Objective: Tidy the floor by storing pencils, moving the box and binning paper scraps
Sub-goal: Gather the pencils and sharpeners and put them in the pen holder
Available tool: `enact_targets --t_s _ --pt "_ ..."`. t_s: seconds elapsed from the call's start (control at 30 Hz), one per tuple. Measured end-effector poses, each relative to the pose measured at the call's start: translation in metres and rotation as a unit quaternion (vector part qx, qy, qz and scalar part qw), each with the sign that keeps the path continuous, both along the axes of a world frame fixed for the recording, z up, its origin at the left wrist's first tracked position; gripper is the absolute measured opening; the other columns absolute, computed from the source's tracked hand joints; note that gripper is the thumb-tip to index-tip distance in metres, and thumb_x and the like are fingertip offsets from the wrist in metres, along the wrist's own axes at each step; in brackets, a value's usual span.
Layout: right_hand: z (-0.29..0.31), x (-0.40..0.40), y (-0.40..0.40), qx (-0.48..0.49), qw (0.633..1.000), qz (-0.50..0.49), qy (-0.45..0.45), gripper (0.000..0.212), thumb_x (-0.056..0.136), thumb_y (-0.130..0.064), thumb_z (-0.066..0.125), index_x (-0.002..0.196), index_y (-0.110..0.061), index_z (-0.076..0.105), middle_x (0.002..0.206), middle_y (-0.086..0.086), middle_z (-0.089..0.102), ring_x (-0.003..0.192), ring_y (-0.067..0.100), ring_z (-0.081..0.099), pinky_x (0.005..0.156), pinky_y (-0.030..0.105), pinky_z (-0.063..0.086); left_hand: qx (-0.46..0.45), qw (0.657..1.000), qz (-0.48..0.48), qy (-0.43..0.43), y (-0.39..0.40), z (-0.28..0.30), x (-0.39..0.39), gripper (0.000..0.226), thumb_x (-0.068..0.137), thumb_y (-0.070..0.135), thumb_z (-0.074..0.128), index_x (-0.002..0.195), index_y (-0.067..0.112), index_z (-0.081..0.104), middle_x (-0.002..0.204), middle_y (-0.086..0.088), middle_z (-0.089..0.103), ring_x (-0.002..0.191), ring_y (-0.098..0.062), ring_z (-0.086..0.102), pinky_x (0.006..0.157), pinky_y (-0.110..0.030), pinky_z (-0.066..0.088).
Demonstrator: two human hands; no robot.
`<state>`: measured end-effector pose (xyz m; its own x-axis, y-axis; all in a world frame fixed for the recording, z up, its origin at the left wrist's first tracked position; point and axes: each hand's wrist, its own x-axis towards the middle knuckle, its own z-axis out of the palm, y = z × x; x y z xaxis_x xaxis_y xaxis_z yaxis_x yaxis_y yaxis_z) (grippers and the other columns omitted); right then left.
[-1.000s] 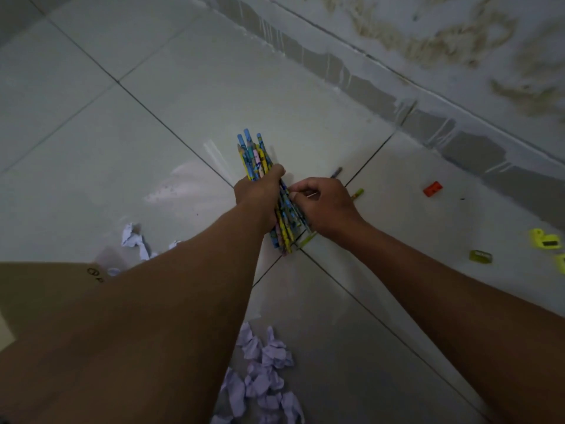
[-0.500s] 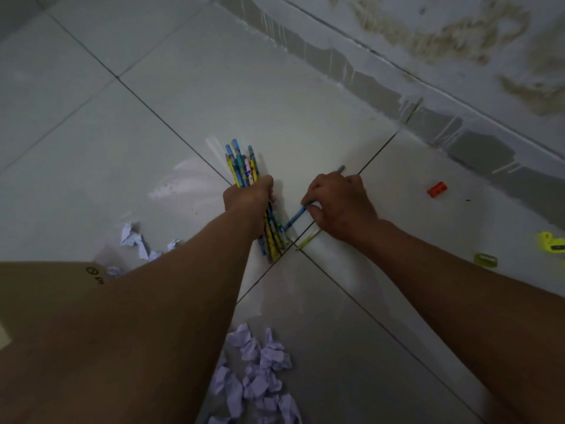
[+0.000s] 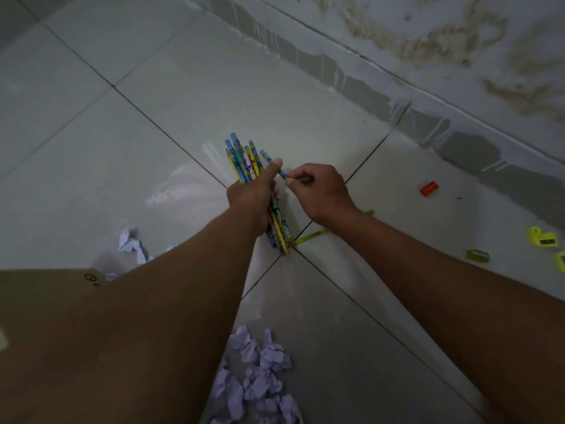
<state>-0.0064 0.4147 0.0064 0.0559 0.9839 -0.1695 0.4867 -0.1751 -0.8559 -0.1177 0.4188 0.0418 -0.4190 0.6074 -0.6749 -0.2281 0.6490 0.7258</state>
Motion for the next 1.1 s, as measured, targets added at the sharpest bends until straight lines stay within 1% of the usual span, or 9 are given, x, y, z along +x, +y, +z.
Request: enact_targets --t_s 0.1,0.23,0.37,0.47,0.6,0.67,0.87,0.93,1.1 --pt "0.000 0.002 -0.005 -0.001 0.999 -0.005 0.036 0.009 0.084 -0.022 0.071 0.079 -0.028 0.070 0.067 -0.021 0.061 0.061 -0.017 0.055 0.056 -0.001 0.038 -0.011 1.000 -0.013 -0.007 0.001 0.001 0.005 0.035 0.065 0.036 0.091 0.072 0.010 0.068 0.056 -0.003 0.066 0.045 -0.014 0.061 0.049 -0.023 0.054" --pt "0.002 0.010 -0.009 -0.011 0.999 -0.003 0.052 0.005 0.084 -0.020 0.072 0.082 -0.025 0.073 0.074 -0.013 0.068 0.070 -0.002 0.062 0.070 0.016 0.049 -0.006 1.000 -0.020 -0.022 0.000 0.001 0.016 0.029 0.070 0.027 0.088 0.078 0.008 0.068 0.054 -0.003 0.064 0.035 -0.009 0.058 0.036 -0.019 0.047" --pt "0.000 0.028 -0.016 -0.016 0.999 -0.007 0.035 0.012 0.087 -0.018 0.065 0.089 -0.023 0.075 0.077 -0.014 0.068 0.074 0.002 0.065 0.073 0.018 0.050 -0.019 0.999 -0.030 -0.017 -0.002 -0.001 0.025 0.026 0.073 0.022 0.085 0.083 0.005 0.068 0.065 -0.007 0.065 0.038 -0.015 0.060 0.035 -0.021 0.047" --pt "-0.003 0.048 -0.027 -0.020 0.999 -0.002 -0.038 0.018 0.082 -0.016 0.063 0.092 -0.026 0.075 0.089 -0.006 0.072 0.085 0.010 0.067 0.081 0.024 0.052 -0.019 0.999 -0.027 -0.004 -0.003 -0.005 0.028 0.023 0.075 0.022 0.082 0.086 0.006 0.069 0.067 -0.004 0.064 0.051 -0.016 0.059 0.045 -0.022 0.052" --pt "-0.009 0.078 -0.046 -0.019 0.971 0.148 -0.189 0.026 0.075 -0.020 0.066 0.100 -0.025 0.072 0.104 -0.002 0.067 0.102 0.022 0.061 0.090 0.038 0.049 -0.011 0.999 -0.027 -0.028 -0.004 -0.009 0.030 0.009 0.082 0.011 0.072 0.083 0.006 0.065 0.067 -0.006 0.064 0.050 -0.014 0.059 0.048 -0.021 0.051" --pt "-0.013 0.087 -0.052 0.013 0.949 0.186 -0.256 0.021 0.077 -0.026 0.067 0.098 -0.026 0.072 0.105 -0.006 0.066 0.104 0.022 0.059 0.088 0.039 0.046 -0.005 0.999 -0.023 -0.045 -0.004 -0.009 0.032 0.005 0.086 0.007 0.067 0.083 0.004 0.063 0.067 -0.008 0.065 0.047 -0.012 0.061 0.048 -0.021 0.053" --pt "-0.025 0.095 -0.057 0.048 0.926 0.157 -0.340 0.017 0.090 -0.035 0.057 0.100 -0.026 0.067 0.105 -0.002 0.062 0.102 0.023 0.056 0.082 0.037 0.035 -0.003 0.999 -0.042 -0.009 -0.004 -0.009 0.041 0.020 0.084 0.009 0.072 0.071 0.009 0.057 0.061 -0.007 0.058 0.047 -0.015 0.052 0.046 -0.022 0.047" --pt "-0.025 0.096 -0.055 0.029 0.942 0.094 -0.322 0.015 0.091 -0.032 0.056 0.098 -0.023 0.066 0.102 0.001 0.063 0.098 0.026 0.058 0.082 0.038 0.037 -0.002 0.999 -0.043 -0.006 -0.004 -0.009 0.043 0.026 0.080 0.010 0.078 0.067 0.010 0.055 0.056 -0.006 0.054 0.046 -0.016 0.049 0.046 -0.023 0.045" --pt "-0.014 0.090 -0.040 -0.026 0.986 -0.116 -0.115 0.011 0.088 -0.029 0.064 0.085 -0.021 0.070 0.080 -0.005 0.067 0.081 0.018 0.065 0.073 0.029 0.051 -0.003 0.997 -0.080 -0.022 -0.002 -0.005 0.052 0.039 0.069 0.022 0.090 0.060 0.012 0.053 0.047 -0.005 0.052 0.040 -0.016 0.048 0.045 -0.022 0.048"
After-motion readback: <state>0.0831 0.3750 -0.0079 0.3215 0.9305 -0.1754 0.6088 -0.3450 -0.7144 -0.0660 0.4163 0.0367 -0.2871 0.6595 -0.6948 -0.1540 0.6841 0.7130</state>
